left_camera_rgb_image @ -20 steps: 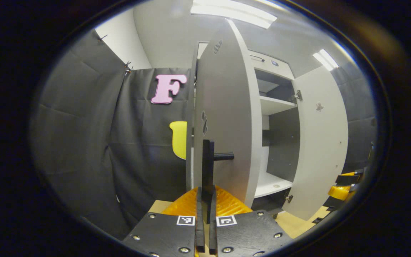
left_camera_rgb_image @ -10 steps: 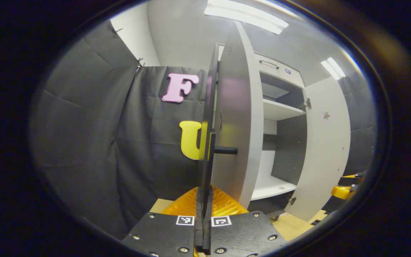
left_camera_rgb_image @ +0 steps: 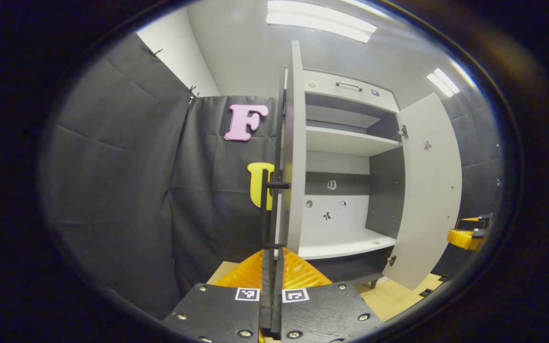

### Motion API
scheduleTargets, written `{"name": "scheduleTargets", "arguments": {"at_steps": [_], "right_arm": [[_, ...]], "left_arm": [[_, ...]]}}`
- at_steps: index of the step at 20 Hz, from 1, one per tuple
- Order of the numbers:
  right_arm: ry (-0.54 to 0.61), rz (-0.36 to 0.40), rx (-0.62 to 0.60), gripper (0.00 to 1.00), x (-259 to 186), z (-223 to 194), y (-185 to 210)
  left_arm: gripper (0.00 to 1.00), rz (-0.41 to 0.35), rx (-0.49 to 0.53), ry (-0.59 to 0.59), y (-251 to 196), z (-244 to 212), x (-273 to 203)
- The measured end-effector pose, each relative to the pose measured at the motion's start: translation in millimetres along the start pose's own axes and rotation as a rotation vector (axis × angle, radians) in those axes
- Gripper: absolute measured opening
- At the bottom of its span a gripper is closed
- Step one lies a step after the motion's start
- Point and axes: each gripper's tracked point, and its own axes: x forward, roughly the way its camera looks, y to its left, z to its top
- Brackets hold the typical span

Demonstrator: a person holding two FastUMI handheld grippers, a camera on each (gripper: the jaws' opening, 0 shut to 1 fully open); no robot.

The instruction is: Open the right door of the double-door shoe cabinet with the right hand, and open the left door with the left hand.

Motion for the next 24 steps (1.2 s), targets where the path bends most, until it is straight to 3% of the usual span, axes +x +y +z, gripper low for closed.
{"name": "scheduleTargets", "arguments": {"at_steps": [5,7,8,11,15,16,19,23,24], "right_arm": [[-0.018,-0.003,0.013,0.98,-18.8,-2.7,-22.1],[-0.023,-0.004,0.022,0.98,-24.5,-3.6,-29.9],[-0.024,-0.003,0.025,0.98,-25.8,-2.8,-33.6],[-0.030,0.001,0.030,0.98,-31.7,-3.3,-38.8],[-0.041,0.009,0.025,0.98,-36.6,-1.5,-42.7],[-0.047,0.010,0.025,0.98,-37.8,-0.1,-44.0],[-0.059,0.012,0.028,0.98,-40.1,0.9,-44.5],[-0.064,0.007,0.027,0.98,-43.5,0.6,-48.0],[-0.067,0.005,0.028,0.98,-44.3,1.6,-48.7]], "left_arm": [[0.00,0.036,0.047,-0.001,-25.3,-13.0,-35.4],[0.07,0.047,0.051,0.022,-34.9,-24.0,-46.1],[0.02,0.053,0.048,0.033,-38.5,-29.1,-51.2],[0.05,0.084,0.032,0.052,-44.4,-42.3,-65.8],[0.15,0.115,0.042,0.036,-43.2,-44.0,-82.5],[0.28,0.123,0.049,0.034,-42.6,-44.6,-85.5],[0.29,0.135,0.060,0.028,-41.1,-45.7,-94.4],[0.94,0.148,0.065,0.017,-42.0,-41.3,-101.8],[0.94,0.153,0.065,0.014,-42.4,-41.4,-102.6]]}}
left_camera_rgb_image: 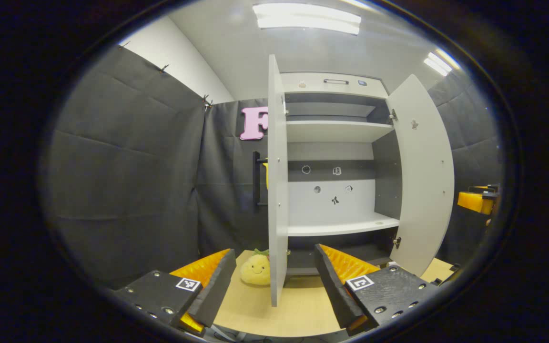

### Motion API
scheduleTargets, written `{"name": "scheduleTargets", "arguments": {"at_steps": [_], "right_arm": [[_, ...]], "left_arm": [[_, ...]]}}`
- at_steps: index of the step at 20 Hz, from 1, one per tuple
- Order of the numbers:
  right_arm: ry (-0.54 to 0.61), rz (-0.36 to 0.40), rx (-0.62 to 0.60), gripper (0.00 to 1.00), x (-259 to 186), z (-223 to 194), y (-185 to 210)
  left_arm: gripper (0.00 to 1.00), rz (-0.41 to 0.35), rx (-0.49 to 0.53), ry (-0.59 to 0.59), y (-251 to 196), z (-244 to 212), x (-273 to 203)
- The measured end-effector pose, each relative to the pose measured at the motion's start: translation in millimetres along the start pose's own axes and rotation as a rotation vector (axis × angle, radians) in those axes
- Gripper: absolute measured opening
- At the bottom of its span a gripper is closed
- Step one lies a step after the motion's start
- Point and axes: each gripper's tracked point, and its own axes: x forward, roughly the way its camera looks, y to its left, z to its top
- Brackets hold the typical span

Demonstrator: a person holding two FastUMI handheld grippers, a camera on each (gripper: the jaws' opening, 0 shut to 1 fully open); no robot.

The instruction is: Open the right door of the double-door shoe cabinet with the right hand, and open the left door with the left hand.

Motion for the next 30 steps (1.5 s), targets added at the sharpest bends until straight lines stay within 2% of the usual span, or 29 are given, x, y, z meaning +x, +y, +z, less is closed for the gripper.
{"name": "scheduleTargets", "arguments": {"at_steps": [7,10,13,21,22,30], "right_arm": [[-0.014,-0.013,-0.001,0.98,-4.6,2.7,-2.1],[-0.014,-0.017,0.000,0.98,-5.1,2.1,-1.4],[-0.018,-0.018,-0.005,0.98,-5.8,3.3,-0.9],[-0.033,-0.025,-0.009,0.98,-4.5,7.7,1.0],[-0.033,-0.025,-0.010,0.98,-4.3,7.6,1.3],[-0.039,-0.031,-0.016,0.97,-3.2,7.2,3.9]], "left_arm": [[0.96,0.000,-0.002,-0.019,-0.5,2.6,-2.4],[0.93,-0.005,0.001,-0.023,-1.1,2.2,-2.2],[0.96,-0.003,0.003,-0.027,-0.1,3.3,-1.9],[0.94,0.002,0.007,-0.056,0.1,6.1,-3.7],[0.96,0.000,0.007,-0.058,0.1,6.7,-3.5],[0.93,0.010,0.017,-0.065,0.6,5.9,-2.3]]}}
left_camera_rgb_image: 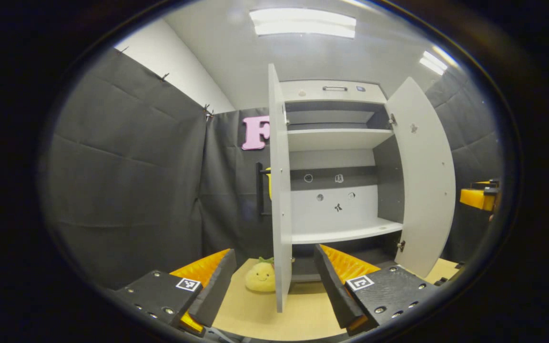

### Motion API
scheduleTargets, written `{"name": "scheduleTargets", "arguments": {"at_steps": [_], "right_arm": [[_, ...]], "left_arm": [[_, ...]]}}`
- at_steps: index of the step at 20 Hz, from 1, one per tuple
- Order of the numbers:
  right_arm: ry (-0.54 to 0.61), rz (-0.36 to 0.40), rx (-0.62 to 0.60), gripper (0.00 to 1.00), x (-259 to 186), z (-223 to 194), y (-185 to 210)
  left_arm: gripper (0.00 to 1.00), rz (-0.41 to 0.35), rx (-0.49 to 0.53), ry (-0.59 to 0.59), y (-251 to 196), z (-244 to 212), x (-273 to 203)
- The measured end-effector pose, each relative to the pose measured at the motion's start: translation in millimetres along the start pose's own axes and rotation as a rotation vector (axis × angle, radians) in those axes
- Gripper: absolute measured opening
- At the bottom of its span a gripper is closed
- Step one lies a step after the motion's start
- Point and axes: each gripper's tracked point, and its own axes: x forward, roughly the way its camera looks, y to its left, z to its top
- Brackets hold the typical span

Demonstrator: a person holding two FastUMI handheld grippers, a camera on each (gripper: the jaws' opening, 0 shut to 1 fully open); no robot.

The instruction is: Open the right door of the double-door shoe cabinet with the right hand, and open the left door with the left hand.

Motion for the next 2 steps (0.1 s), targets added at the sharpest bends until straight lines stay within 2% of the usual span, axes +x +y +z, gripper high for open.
{"name": "scheduleTargets", "arguments": {"at_steps": [2], "right_arm": [[-0.001,-0.003,-0.001,0.98,-0.2,-0.1,0.1]], "left_arm": [[0.94,0.000,-0.002,-0.005,0.4,1.1,-0.1]]}}
